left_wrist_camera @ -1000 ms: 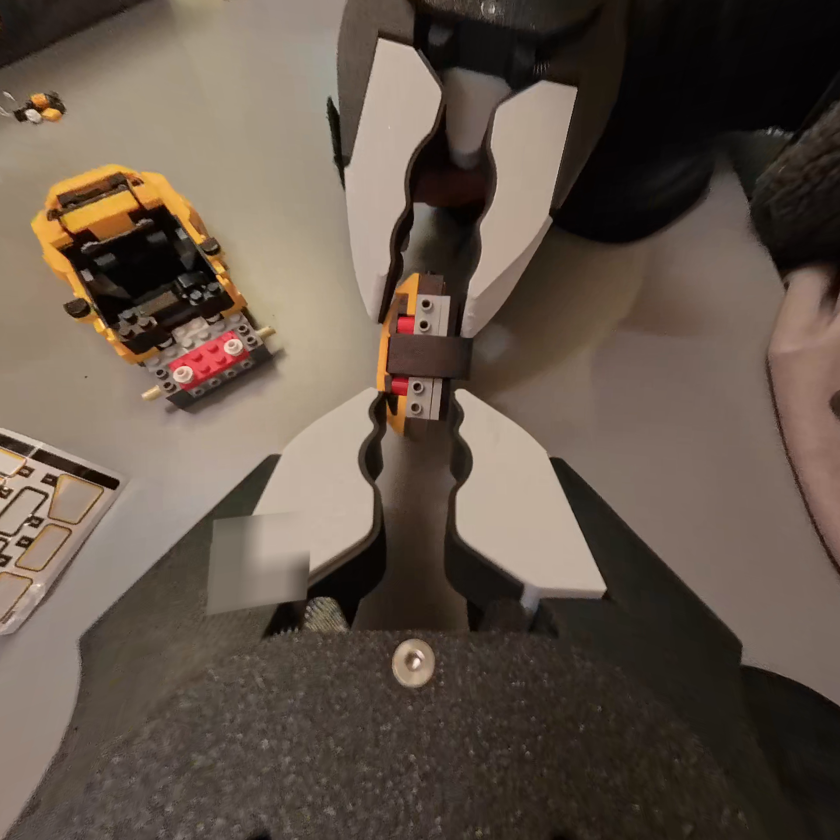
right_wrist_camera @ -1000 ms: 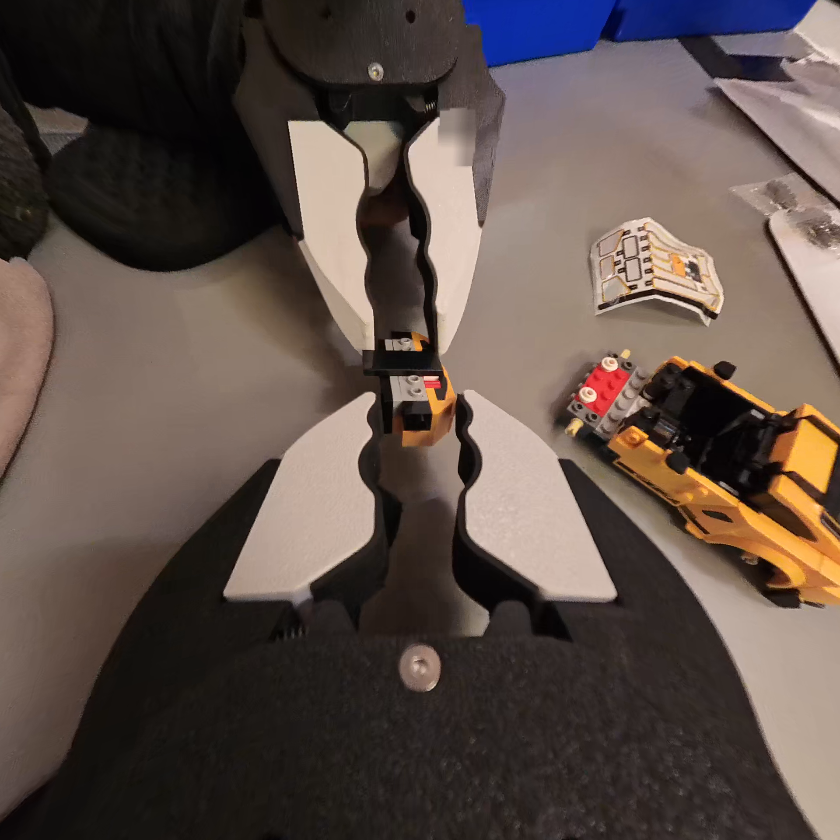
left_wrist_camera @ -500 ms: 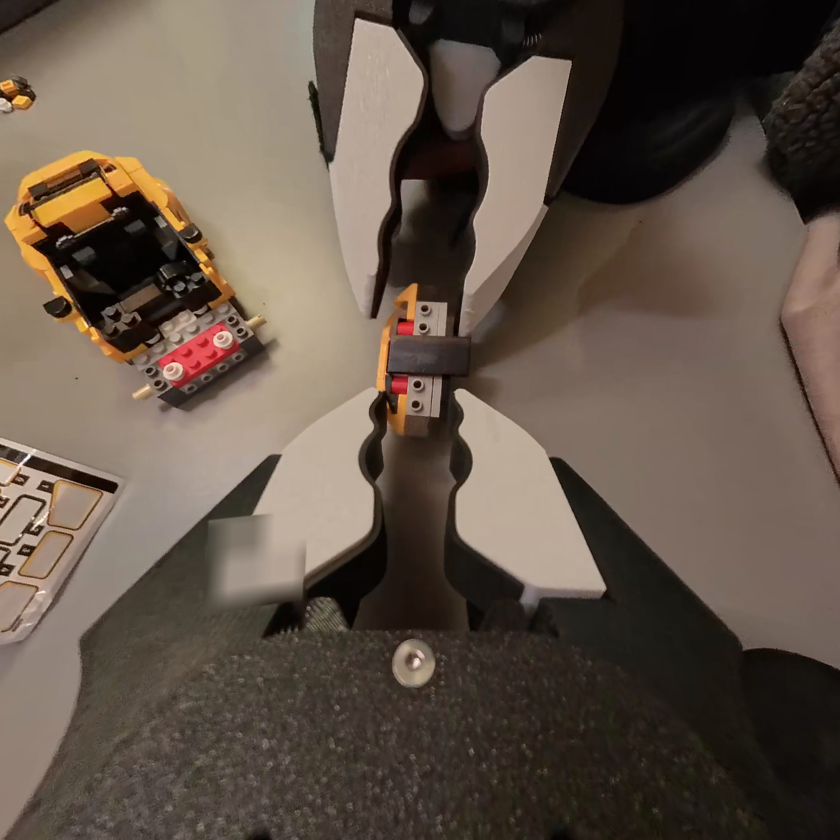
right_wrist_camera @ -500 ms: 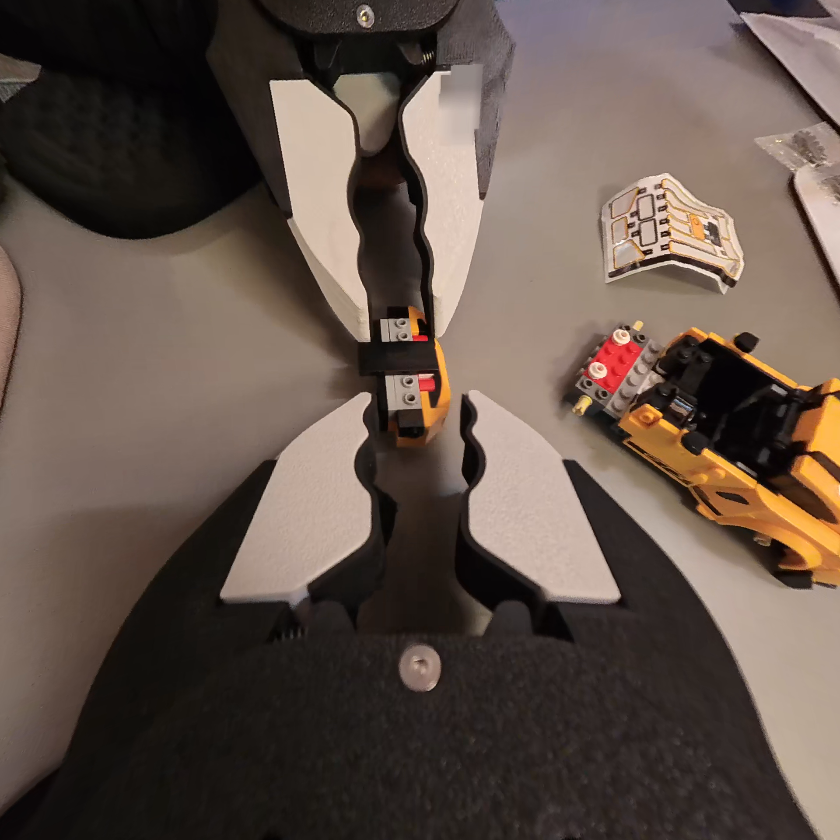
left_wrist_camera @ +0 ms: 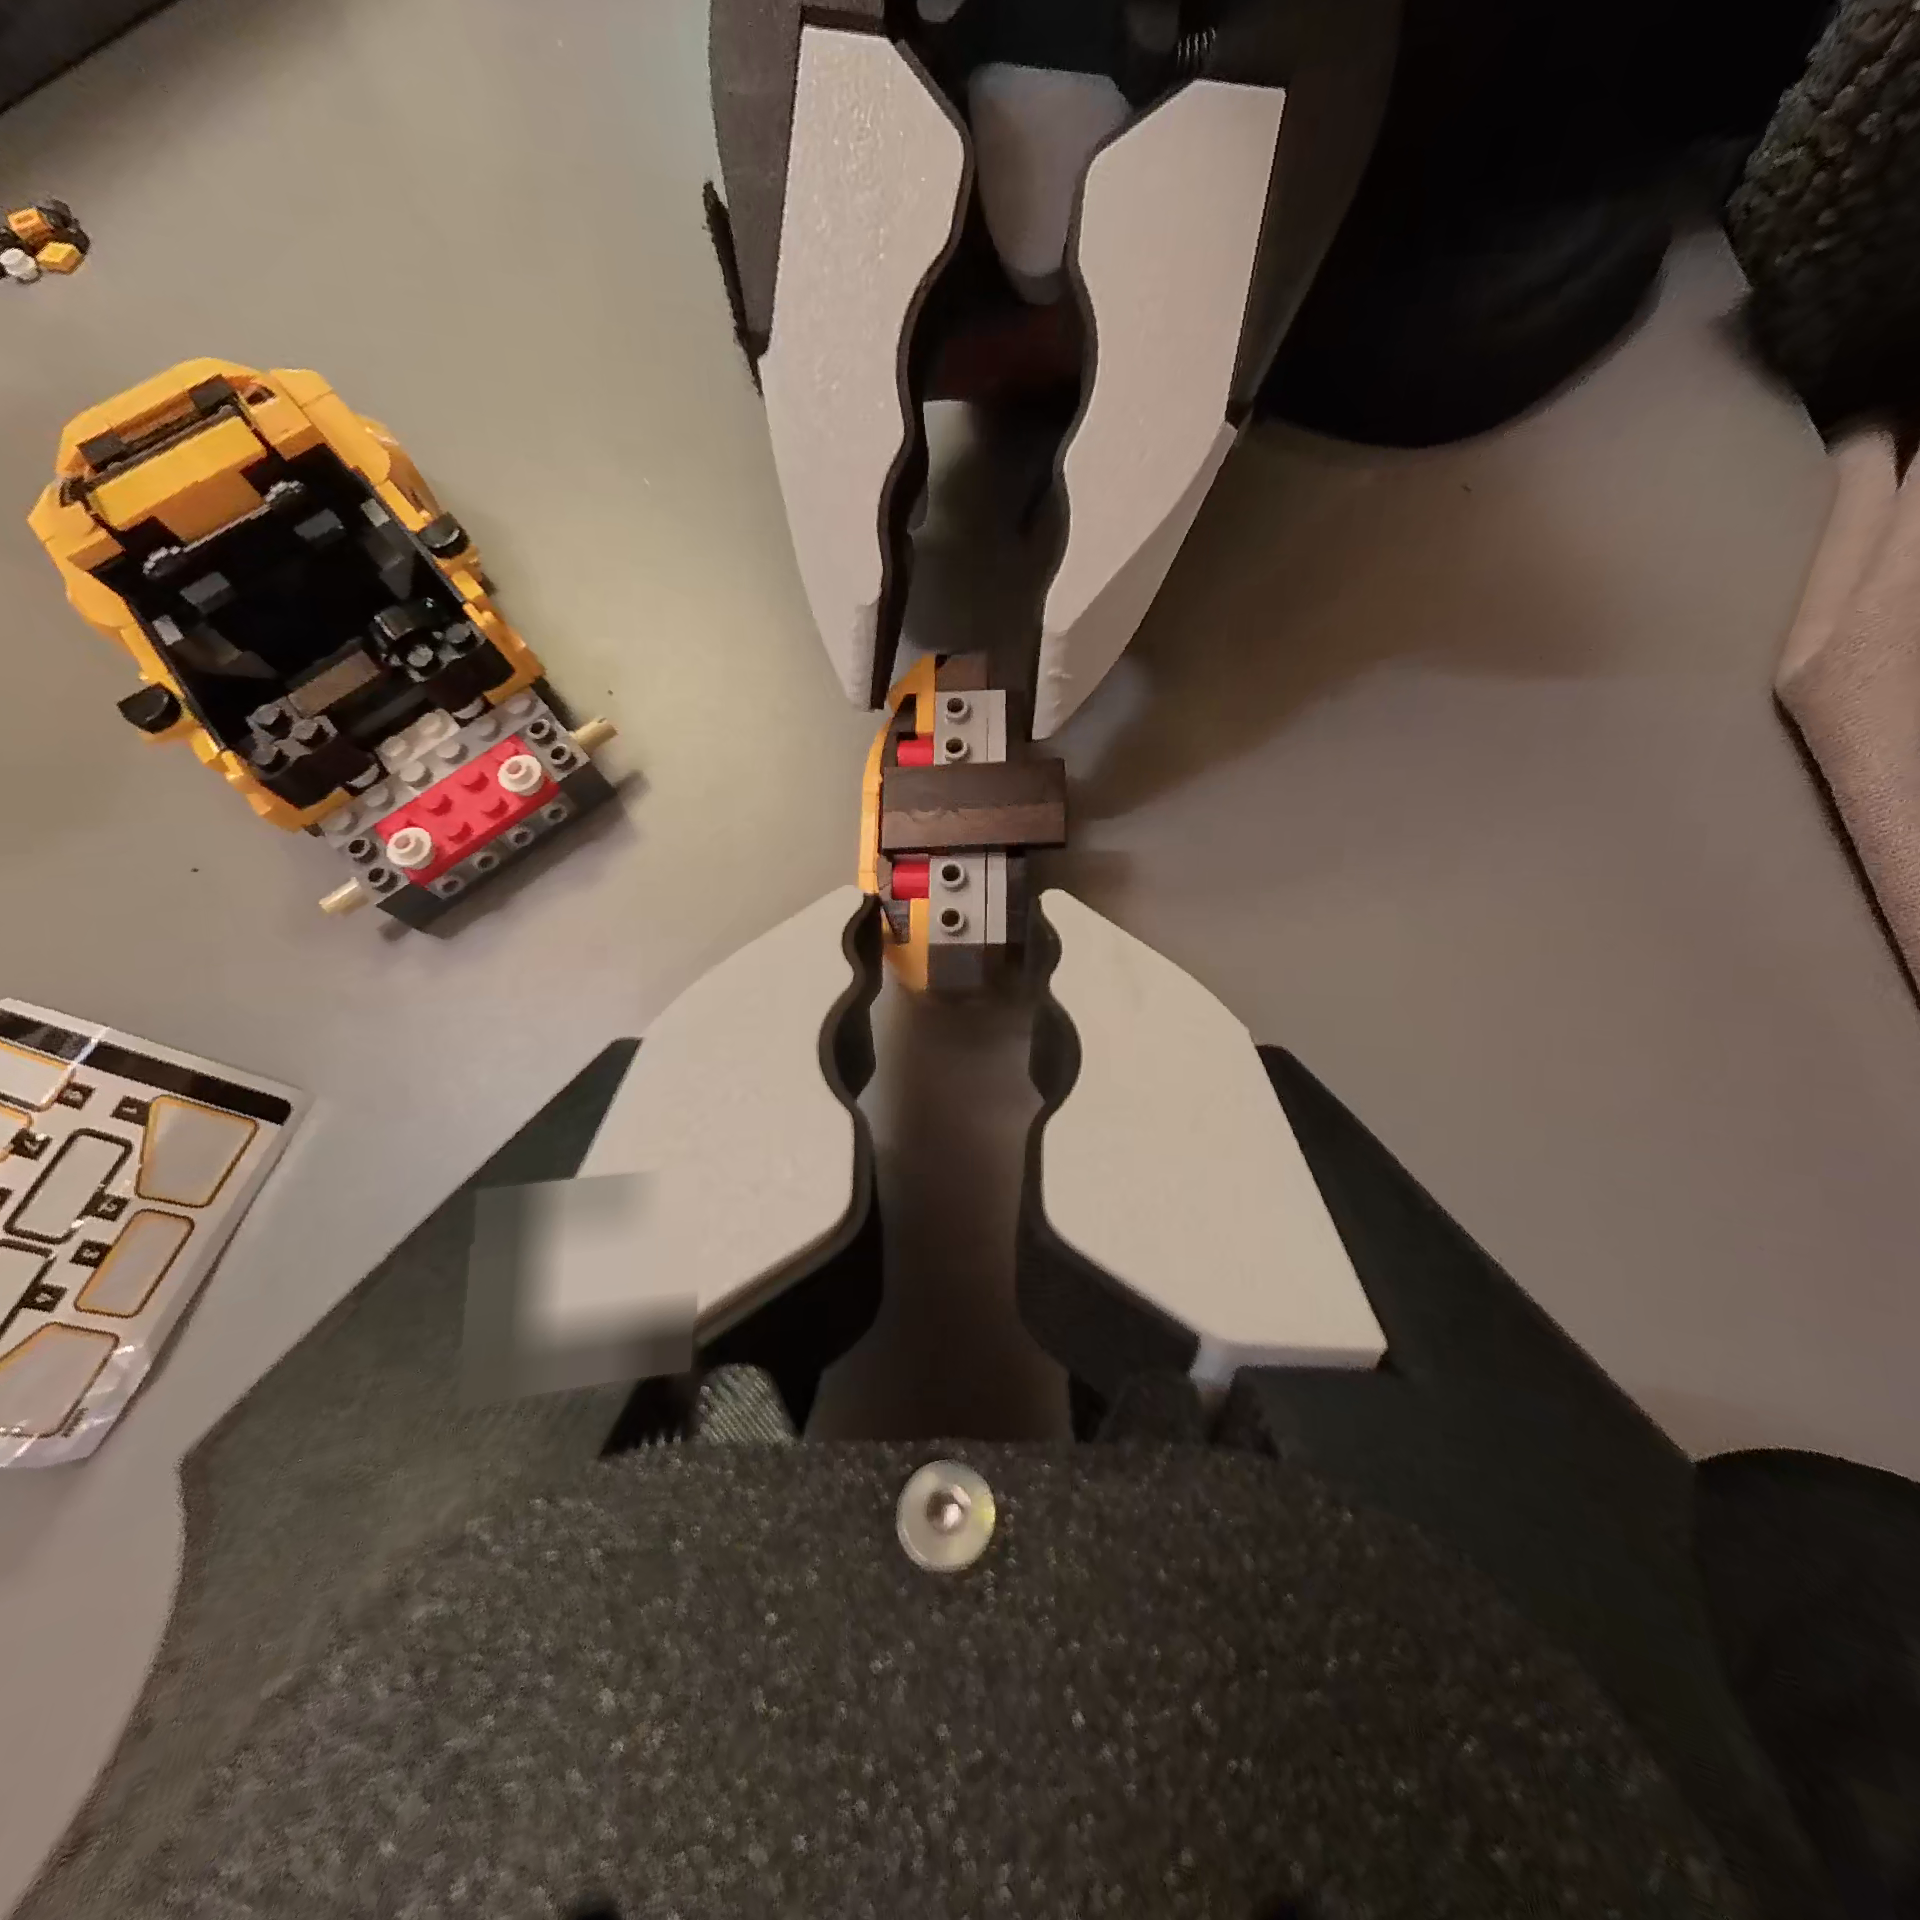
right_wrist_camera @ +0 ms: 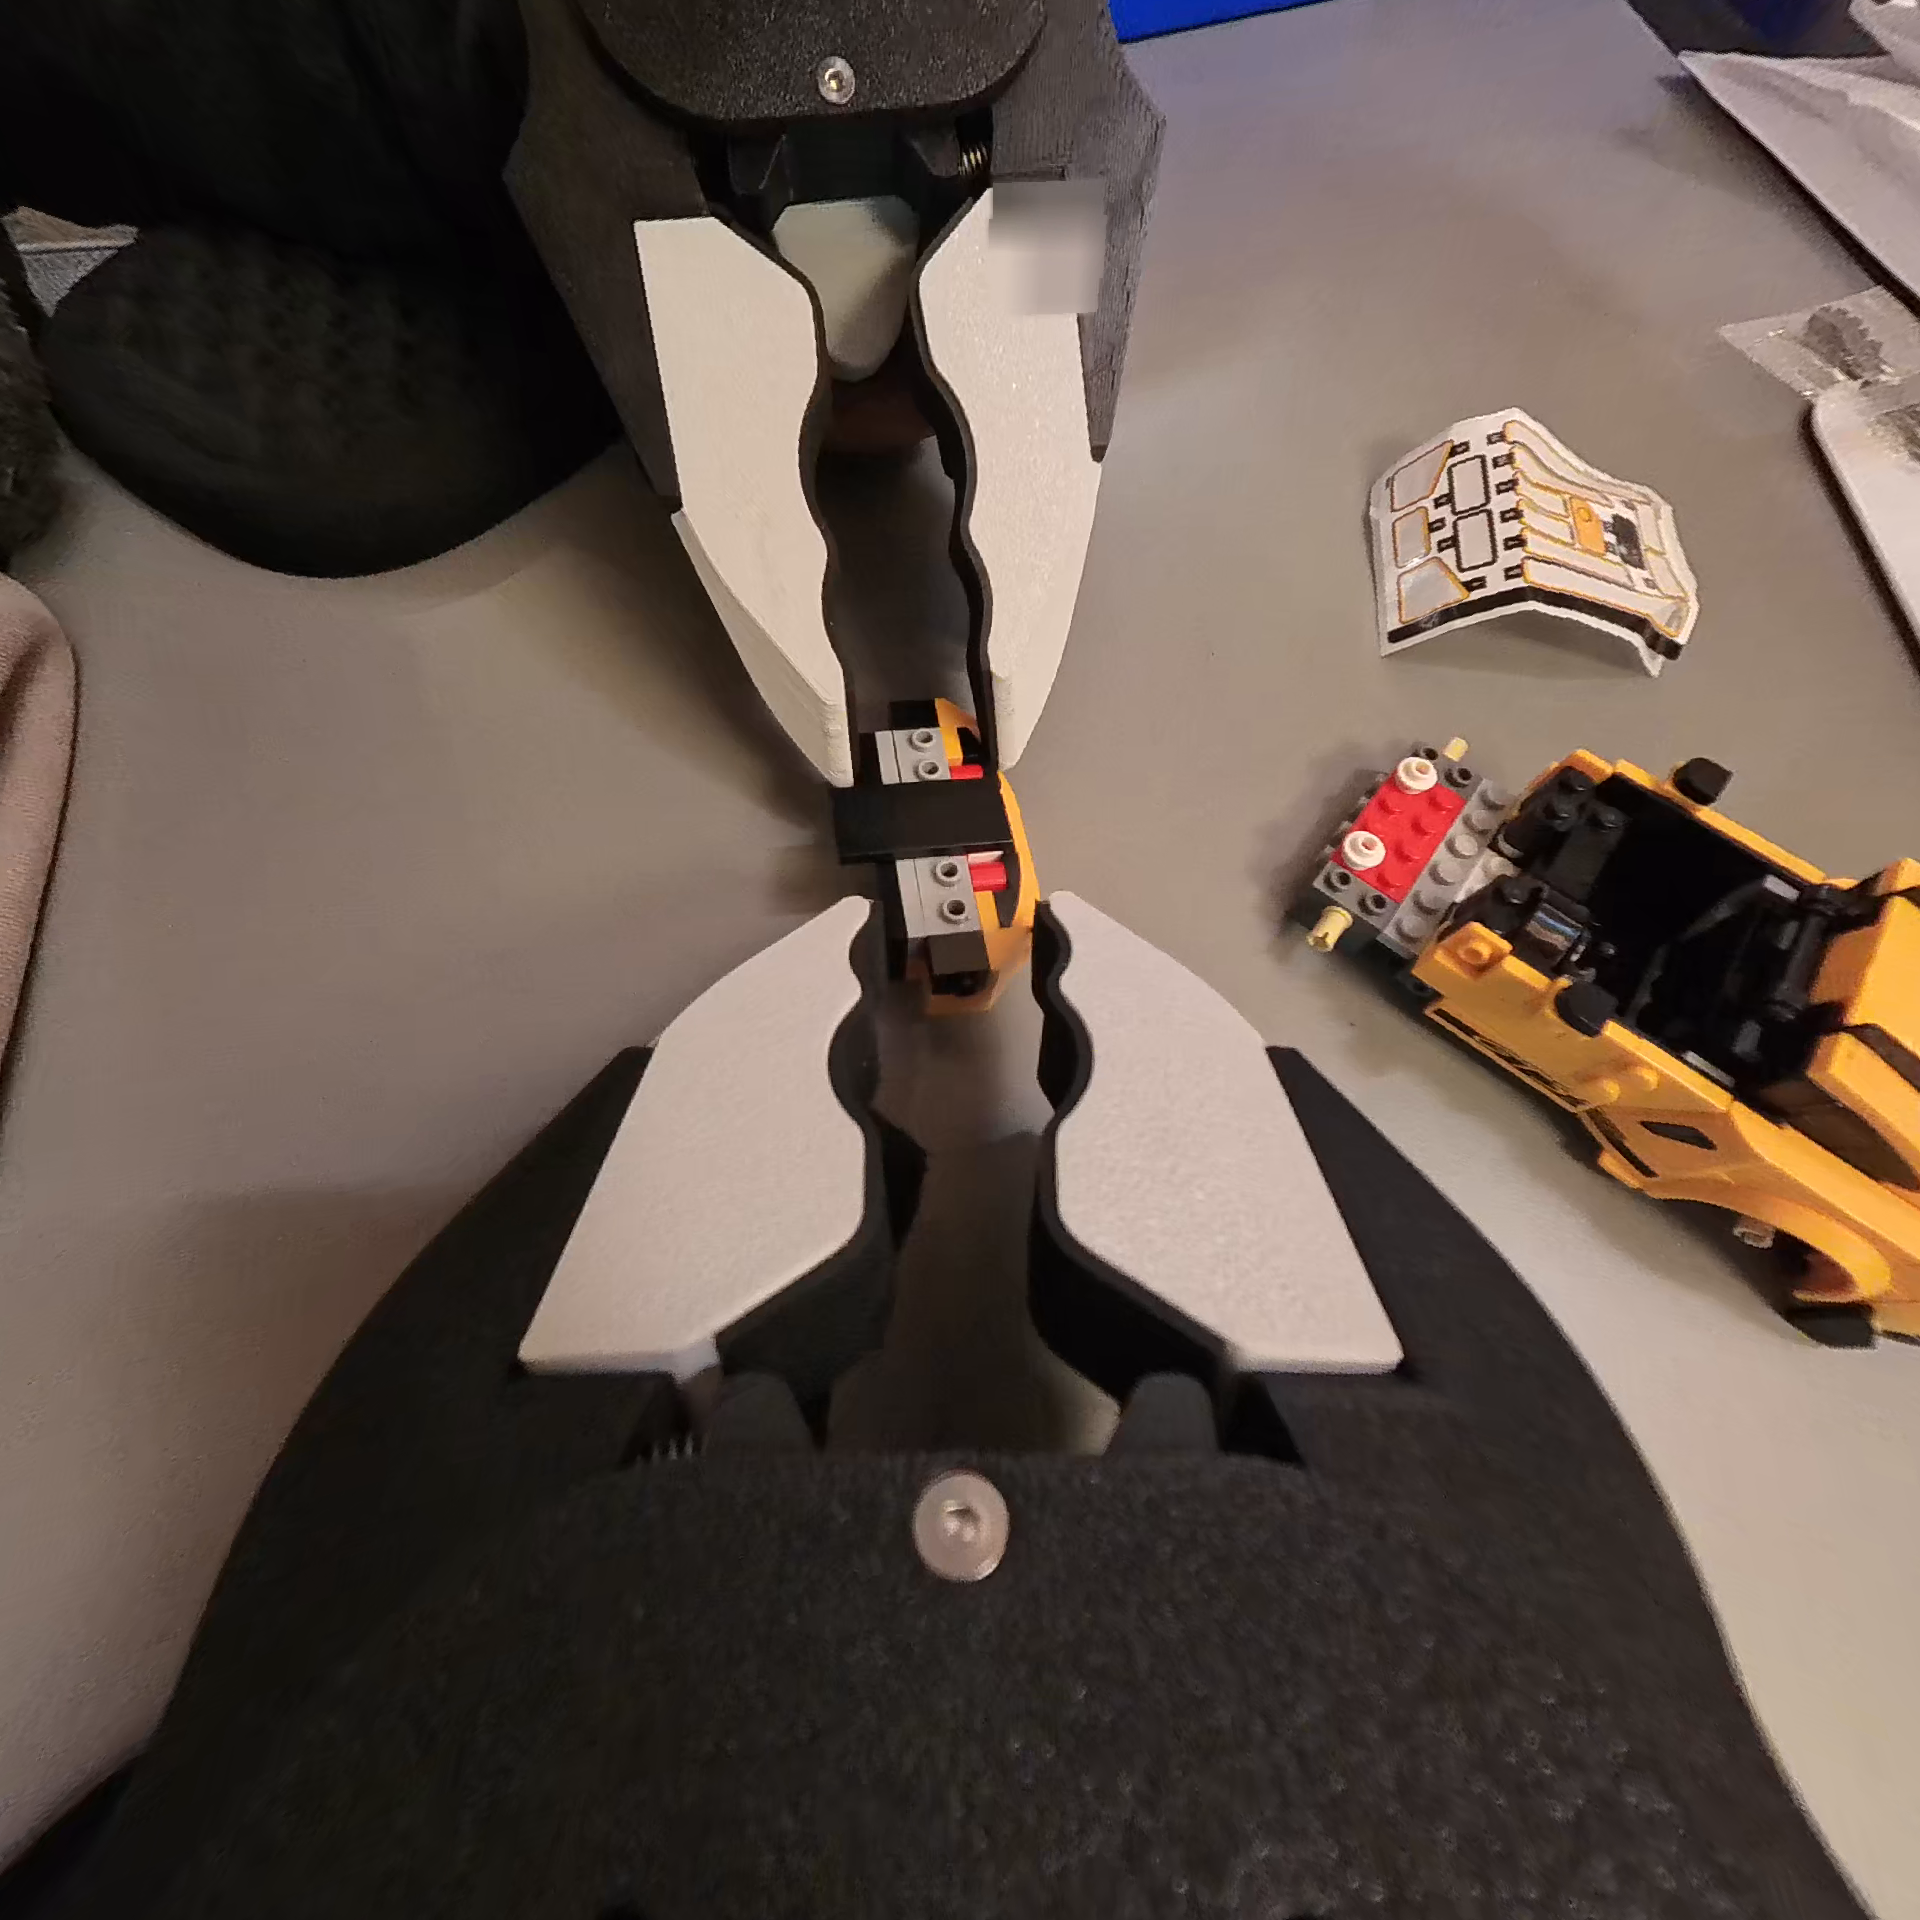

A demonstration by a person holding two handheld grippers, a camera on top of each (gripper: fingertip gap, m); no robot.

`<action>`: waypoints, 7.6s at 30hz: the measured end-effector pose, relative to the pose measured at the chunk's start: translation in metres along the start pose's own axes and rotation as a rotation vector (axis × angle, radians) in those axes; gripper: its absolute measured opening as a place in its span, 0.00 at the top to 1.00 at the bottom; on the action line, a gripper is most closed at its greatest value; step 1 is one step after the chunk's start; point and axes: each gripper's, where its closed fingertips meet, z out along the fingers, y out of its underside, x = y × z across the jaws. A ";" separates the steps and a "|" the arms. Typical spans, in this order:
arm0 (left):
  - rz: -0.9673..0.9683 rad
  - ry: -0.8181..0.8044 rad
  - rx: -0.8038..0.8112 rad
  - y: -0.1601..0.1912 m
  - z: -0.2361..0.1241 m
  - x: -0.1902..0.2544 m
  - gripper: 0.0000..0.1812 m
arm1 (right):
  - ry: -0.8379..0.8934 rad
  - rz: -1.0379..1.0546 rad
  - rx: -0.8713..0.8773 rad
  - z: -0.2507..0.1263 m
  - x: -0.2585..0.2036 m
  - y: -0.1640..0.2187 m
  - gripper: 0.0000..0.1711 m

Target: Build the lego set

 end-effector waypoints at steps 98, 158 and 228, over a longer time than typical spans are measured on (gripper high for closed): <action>0.028 -0.090 -0.118 0.008 0.004 -0.002 0.83 | -0.102 -0.137 -0.150 0.021 -0.008 -0.003 0.80; -0.045 -0.052 -0.111 0.010 0.003 0.002 0.84 | -0.044 -0.016 -0.256 0.012 -0.019 -0.008 0.82; -0.019 -0.017 -0.091 0.010 0.003 0.006 0.83 | -0.054 -0.096 -0.265 0.010 -0.022 -0.007 0.80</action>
